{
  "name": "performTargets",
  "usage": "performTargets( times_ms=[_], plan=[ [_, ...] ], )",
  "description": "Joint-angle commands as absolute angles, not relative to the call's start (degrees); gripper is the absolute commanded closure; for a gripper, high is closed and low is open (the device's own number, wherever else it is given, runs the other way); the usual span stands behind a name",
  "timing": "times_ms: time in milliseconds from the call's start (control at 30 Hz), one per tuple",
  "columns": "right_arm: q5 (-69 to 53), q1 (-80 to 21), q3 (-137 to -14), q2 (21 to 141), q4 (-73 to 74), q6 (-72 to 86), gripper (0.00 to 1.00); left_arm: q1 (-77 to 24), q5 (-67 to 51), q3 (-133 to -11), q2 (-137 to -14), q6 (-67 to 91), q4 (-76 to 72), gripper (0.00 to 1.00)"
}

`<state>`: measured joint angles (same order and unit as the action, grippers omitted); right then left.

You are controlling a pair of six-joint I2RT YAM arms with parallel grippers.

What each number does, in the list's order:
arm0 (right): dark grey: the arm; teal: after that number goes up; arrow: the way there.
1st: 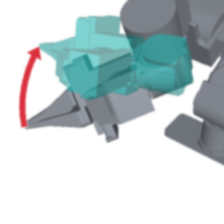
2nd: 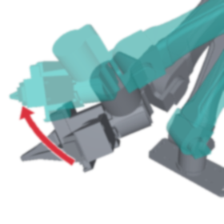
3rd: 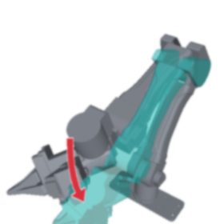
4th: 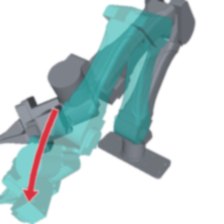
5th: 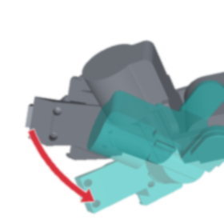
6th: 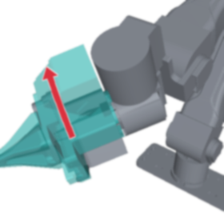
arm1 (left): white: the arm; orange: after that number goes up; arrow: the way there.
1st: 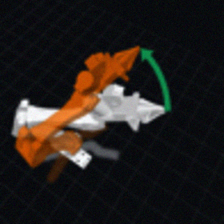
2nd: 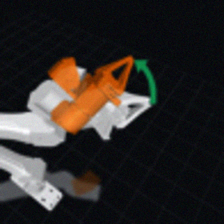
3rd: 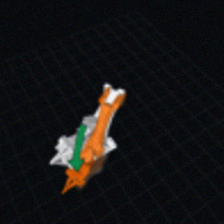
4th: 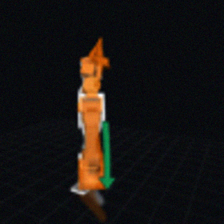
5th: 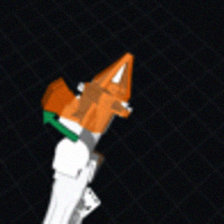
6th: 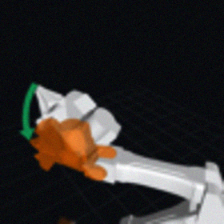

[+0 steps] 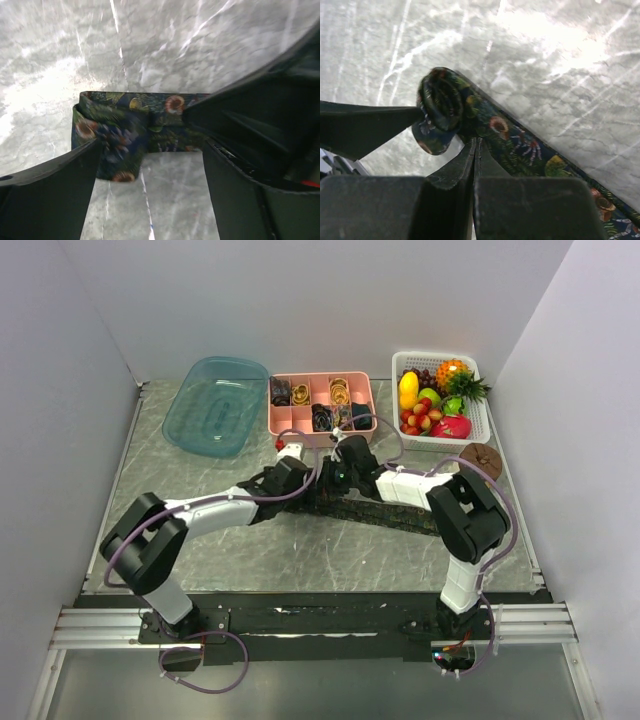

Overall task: Roll the ties
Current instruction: Roll the tie at the center of the board.

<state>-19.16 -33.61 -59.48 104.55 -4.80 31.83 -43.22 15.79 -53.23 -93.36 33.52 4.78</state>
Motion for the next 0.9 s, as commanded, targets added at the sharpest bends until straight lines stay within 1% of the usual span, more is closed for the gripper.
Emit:
performTargets(
  times_ms=[0, 133, 300, 533, 667, 867],
  plan=[
    [-20.2, -33.7, -59.6, 100.5, -7.6, 31.1, 1.00, -43.2, 15.4, -52.9, -87.5, 35.4, 4.9, 0.11],
    [-20.6, -34.2, -60.1, 99.9, -7.5, 30.7, 1.00, -41.1, 12.9, -52.1, -84.9, 35.9, 4.8, 0.08],
    [-20.5, -35.7, -61.5, 99.8, -6.7, 29.4, 1.00, -34.1, 6.1, -48.4, -82.5, 36.8, 1.9, 0.07],
    [-20.6, -39.1, -64.2, 100.8, -5.3, 27.2, 1.00, -21.8, -12.0, -41.6, -83.8, 39.2, -5.5, 0.07],
    [-20.0, -40.9, -66.8, 102.7, -3.7, 26.5, 1.00, -18.6, -17.6, -38.0, -85.7, 41.2, -10.8, 0.07],
    [-19.7, -41.1, -70.0, 107.4, -1.9, 26.2, 1.00, -16.3, -22.1, -36.2, -88.2, 42.8, -15.5, 0.07]
  ],
)
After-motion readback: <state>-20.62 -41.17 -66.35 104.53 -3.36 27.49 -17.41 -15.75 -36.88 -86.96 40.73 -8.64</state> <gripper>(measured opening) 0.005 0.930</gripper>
